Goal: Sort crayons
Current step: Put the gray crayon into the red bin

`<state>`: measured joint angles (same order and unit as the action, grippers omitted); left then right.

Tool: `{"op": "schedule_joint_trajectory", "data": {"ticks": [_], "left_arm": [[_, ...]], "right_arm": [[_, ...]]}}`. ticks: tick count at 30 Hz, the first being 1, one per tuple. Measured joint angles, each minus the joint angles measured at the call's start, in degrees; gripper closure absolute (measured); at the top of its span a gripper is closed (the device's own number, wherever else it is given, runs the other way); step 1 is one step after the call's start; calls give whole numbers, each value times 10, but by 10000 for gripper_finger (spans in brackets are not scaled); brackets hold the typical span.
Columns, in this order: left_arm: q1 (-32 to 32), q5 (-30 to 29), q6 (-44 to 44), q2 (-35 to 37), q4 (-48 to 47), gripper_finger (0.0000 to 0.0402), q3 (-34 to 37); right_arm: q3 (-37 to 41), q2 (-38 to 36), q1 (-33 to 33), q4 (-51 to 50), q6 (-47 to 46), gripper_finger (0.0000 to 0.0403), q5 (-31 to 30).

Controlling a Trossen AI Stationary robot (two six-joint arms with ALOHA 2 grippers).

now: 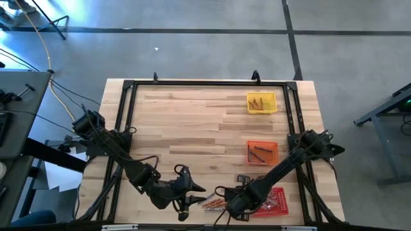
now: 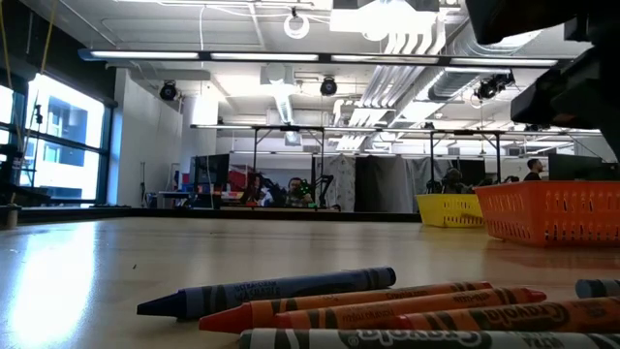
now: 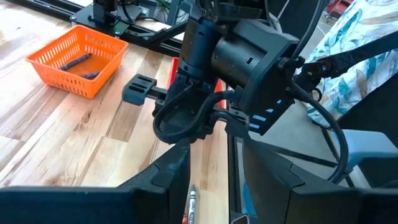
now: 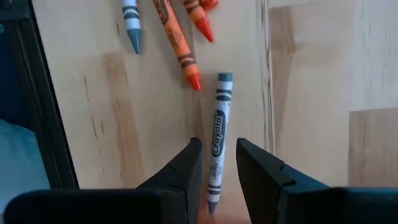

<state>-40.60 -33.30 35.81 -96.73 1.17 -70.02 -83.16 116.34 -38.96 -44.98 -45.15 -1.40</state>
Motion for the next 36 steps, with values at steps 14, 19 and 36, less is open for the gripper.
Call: {"op": "schedule_joint_trajectory", "data": {"ticks": [14, 19, 36], "left_arm": [[0, 0, 0, 0, 0, 271, 0], [0, 0, 1, 0, 0, 271, 0], [0, -1, 0, 0, 0, 271, 0]], "right_arm": [[0, 29, 3, 20, 16, 310, 10], [0, 29, 7, 23, 19, 319, 10], [-5, 30, 16, 15, 47, 399, 35]]}}
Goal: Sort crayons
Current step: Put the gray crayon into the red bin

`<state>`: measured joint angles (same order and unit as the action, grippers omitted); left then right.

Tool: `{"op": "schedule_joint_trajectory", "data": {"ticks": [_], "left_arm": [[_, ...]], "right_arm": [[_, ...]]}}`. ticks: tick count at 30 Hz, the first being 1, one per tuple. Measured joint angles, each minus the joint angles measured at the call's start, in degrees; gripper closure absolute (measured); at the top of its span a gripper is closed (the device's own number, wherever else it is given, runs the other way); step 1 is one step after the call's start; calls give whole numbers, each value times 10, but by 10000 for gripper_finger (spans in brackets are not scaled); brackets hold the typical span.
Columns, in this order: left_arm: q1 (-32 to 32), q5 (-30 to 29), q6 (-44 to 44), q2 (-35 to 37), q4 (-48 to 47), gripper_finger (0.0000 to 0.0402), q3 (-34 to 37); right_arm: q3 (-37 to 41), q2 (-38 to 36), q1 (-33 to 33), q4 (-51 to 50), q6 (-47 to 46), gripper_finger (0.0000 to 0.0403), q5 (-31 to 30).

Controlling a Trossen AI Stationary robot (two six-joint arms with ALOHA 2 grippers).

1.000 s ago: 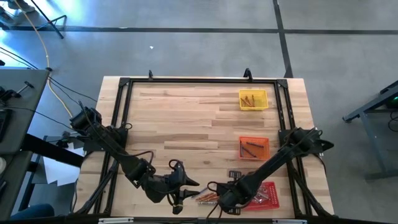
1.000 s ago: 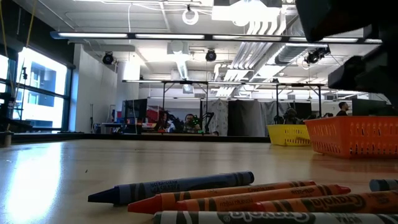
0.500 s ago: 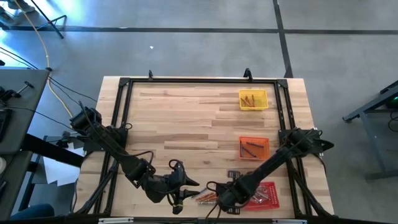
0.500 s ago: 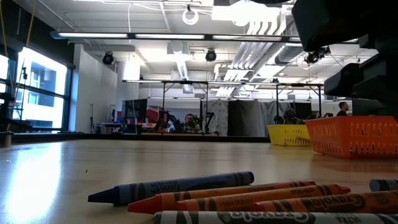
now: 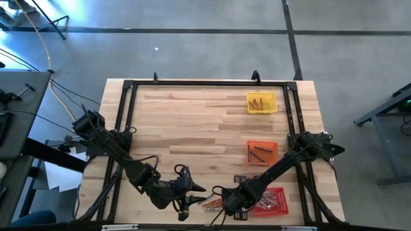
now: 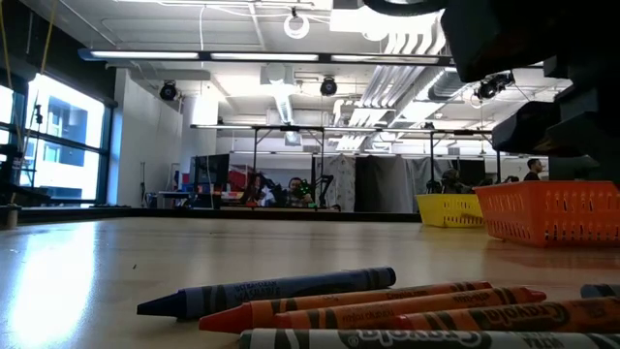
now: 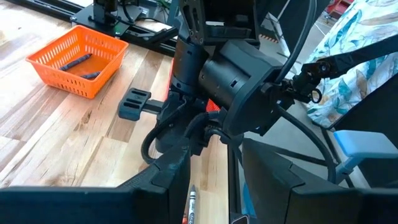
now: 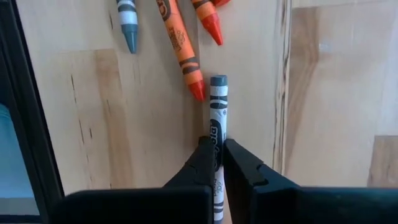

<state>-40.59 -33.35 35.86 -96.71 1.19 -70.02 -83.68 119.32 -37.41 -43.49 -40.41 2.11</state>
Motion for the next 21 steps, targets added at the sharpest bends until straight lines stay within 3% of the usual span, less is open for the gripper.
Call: {"op": "schedule_joint_trajectory", "data": {"ticks": [10, 16, 21], "left_arm": [[0, -1, 0, 0, 0, 271, 0], [0, -1, 0, 0, 0, 271, 0], [-7, -2, 0, -1, -11, 271, -1]], "right_arm": [[-62, 1, 3, -112, 26, 402, -35], [-148, 1, 7, -233, 44, 402, -141], [-245, 0, -1, -415, 12, 400, -247]]}}
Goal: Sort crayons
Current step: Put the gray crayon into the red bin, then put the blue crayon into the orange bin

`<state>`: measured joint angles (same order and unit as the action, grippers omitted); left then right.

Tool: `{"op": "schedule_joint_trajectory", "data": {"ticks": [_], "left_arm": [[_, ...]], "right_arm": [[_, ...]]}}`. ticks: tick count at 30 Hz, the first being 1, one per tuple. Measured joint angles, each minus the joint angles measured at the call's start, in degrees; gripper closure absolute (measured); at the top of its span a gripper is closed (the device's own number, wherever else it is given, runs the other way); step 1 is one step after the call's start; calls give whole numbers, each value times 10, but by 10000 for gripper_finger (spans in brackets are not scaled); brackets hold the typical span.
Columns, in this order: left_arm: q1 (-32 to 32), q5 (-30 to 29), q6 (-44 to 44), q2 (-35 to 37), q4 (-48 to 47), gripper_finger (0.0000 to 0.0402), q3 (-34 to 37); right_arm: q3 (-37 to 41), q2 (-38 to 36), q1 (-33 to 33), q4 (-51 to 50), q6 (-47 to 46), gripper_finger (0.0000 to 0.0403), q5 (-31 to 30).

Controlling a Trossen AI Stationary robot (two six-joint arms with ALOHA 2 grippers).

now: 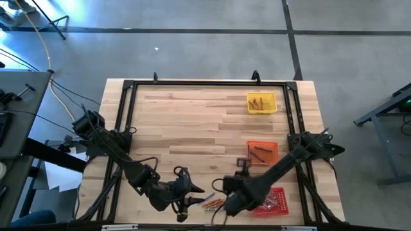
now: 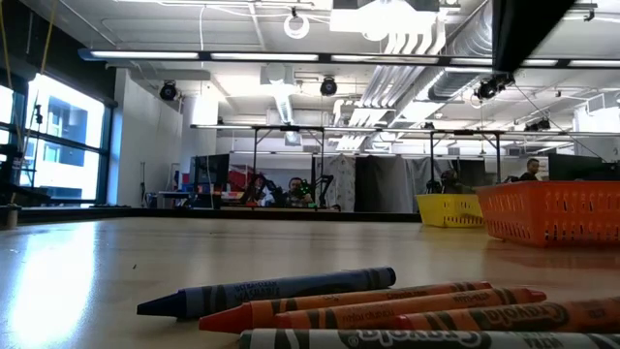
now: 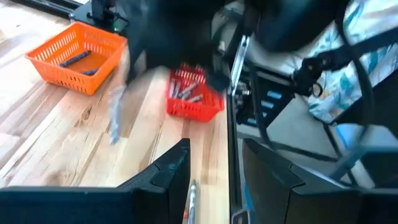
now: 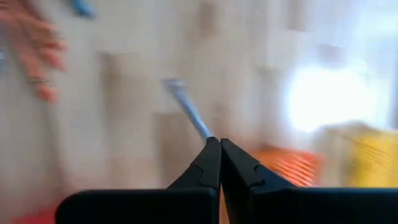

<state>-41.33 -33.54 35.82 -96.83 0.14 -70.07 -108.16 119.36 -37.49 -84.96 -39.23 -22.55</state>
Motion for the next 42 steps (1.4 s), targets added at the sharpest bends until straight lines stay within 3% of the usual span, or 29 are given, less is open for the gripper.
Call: {"op": "schedule_joint_trajectory", "data": {"ticks": [2, 6, 12, 34, 42], "left_arm": [[-6, 0, 2, -3, -13, 271, 0], [-17, -2, 19, -17, -32, 271, 0], [-20, -2, 31, -28, -36, 271, 0], [-18, -19, 30, -27, -29, 271, 0], [-10, -78, 10, -29, -27, 271, 0]], "right_arm": [[-29, -8, -10, -57, -41, 400, -36], [-28, -65, -35, -22, -78, 401, -43], [-27, -103, -76, -49, -175, 401, -91], [-26, -100, -83, -9, -158, 402, -90], [-26, -100, -87, -9, -145, 402, -90]]}}
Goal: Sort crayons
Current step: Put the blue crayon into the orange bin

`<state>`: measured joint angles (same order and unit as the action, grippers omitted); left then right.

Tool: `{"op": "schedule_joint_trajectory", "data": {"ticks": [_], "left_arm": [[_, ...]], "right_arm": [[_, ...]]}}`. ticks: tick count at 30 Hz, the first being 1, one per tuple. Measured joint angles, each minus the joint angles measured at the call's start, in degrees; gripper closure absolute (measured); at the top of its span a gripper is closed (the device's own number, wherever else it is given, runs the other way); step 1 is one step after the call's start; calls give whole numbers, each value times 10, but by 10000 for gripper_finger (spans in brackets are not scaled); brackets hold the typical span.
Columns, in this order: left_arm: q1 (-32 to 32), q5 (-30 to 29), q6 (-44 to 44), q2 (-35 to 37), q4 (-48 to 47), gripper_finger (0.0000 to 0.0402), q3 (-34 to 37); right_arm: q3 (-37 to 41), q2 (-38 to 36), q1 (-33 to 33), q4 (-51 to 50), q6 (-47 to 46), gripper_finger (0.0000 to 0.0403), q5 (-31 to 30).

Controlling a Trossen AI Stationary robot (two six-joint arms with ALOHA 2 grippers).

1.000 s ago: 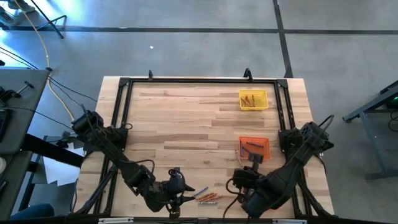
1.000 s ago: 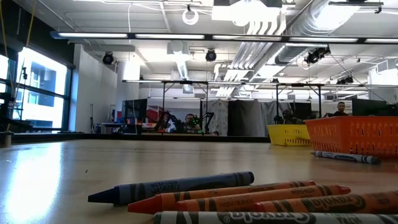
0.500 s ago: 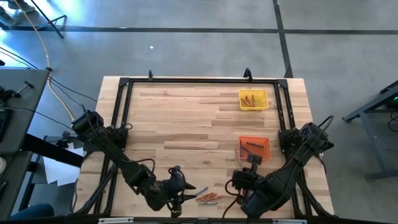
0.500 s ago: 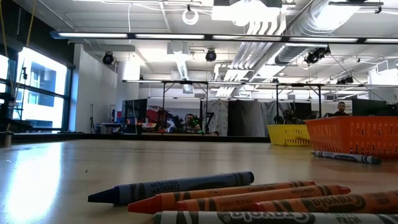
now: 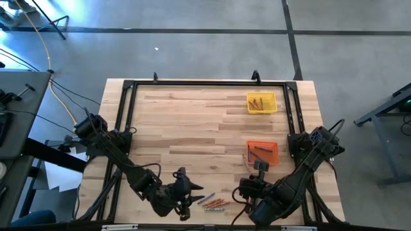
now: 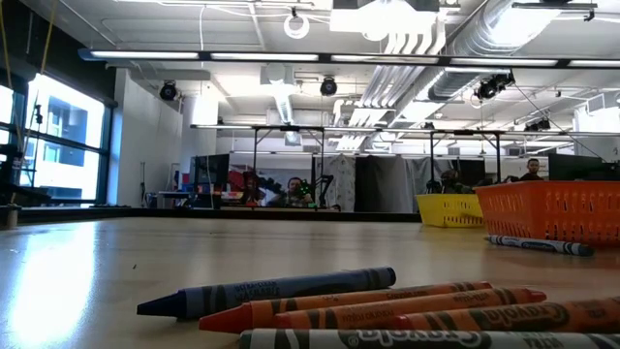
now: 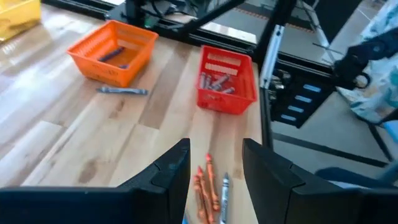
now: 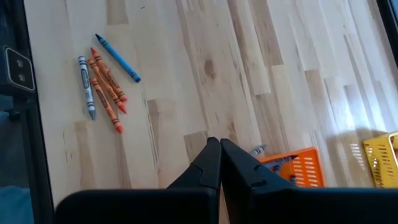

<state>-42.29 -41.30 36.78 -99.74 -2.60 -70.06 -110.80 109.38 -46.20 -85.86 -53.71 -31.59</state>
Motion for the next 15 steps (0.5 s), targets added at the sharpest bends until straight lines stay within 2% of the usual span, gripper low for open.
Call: {"op": "schedule_joint_trajectory", "data": {"ticks": [4, 9, 11, 15], "left_arm": [[19, 8, -2, 0, 14, 271, 0], [30, -2, -16, -28, 23, 271, 1], [44, 0, -45, -39, 44, 271, 1], [94, 52, -107, -56, 107, 271, 1]], "right_arm": [[0, 0, -1, 0, -3, 402, -4], [0, 1, 4, -2, 1, 402, -50], [0, 2, 5, -6, -4, 402, -48], [0, 2, -8, -5, -60, 402, -40]]}}
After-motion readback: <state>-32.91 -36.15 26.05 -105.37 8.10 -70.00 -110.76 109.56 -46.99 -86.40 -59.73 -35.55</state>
